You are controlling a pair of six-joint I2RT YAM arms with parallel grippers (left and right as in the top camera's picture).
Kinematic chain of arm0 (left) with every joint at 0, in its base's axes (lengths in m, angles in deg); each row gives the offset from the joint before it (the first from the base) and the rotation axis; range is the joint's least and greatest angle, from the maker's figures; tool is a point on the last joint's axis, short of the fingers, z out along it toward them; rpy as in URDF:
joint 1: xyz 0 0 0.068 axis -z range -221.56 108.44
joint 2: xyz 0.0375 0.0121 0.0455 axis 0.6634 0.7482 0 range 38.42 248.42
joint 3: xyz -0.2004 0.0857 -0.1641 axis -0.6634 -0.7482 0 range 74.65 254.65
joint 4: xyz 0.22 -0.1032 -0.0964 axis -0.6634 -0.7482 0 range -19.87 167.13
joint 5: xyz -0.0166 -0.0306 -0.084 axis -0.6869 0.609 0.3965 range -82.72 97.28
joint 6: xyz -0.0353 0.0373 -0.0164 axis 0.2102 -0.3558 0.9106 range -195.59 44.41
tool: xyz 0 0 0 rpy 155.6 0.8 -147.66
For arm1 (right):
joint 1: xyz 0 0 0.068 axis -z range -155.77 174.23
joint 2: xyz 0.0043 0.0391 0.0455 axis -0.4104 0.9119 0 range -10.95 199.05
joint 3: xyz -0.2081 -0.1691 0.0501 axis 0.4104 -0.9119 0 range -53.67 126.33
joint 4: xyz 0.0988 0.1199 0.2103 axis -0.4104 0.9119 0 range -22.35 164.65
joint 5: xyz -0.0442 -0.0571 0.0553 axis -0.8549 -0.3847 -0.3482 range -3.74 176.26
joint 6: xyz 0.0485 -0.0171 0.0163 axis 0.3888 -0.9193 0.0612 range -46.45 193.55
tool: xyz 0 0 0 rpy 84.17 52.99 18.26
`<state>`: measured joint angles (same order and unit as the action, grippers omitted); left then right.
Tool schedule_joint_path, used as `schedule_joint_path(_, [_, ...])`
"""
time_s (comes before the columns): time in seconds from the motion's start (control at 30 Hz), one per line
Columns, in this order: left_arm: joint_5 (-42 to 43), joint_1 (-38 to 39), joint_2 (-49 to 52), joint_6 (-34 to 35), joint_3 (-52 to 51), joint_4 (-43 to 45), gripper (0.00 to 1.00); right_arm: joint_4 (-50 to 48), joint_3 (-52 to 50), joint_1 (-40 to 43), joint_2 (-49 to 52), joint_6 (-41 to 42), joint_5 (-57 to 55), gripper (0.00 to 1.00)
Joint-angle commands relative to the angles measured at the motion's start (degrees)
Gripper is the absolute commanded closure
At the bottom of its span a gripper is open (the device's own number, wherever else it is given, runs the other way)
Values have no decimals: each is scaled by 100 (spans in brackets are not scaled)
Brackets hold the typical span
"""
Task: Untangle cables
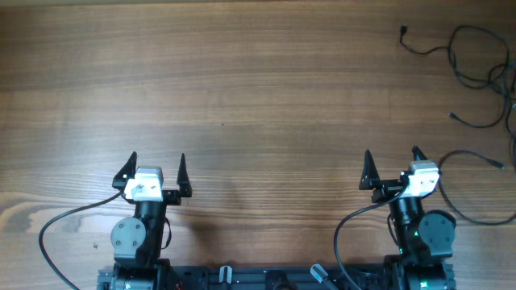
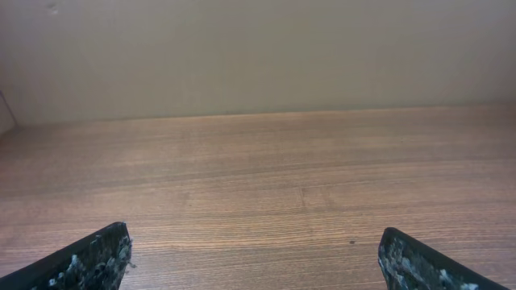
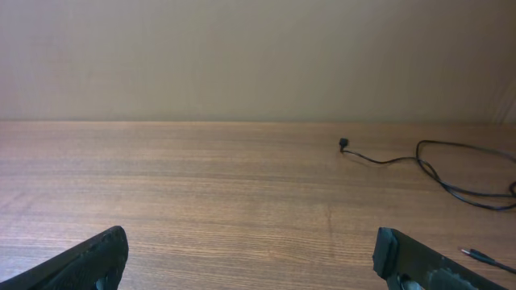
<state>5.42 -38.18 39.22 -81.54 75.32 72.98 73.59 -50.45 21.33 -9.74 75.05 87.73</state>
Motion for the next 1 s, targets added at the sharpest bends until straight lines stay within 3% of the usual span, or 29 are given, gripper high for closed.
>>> schedule_joint_path(0.0, [-17,-44,-52,-48,-31,4,0,-37,-37,31,-101,-2,-52,0])
schedule_joint_path(0.4, [-17,-44,-52,-48,-31,4,0,-37,-37,31,-101,-452,-72,0])
schedule_joint_path(0.97, [-17,-44,-52,-48,-31,4,0,-37,-37,31,-103,-435,-28,0])
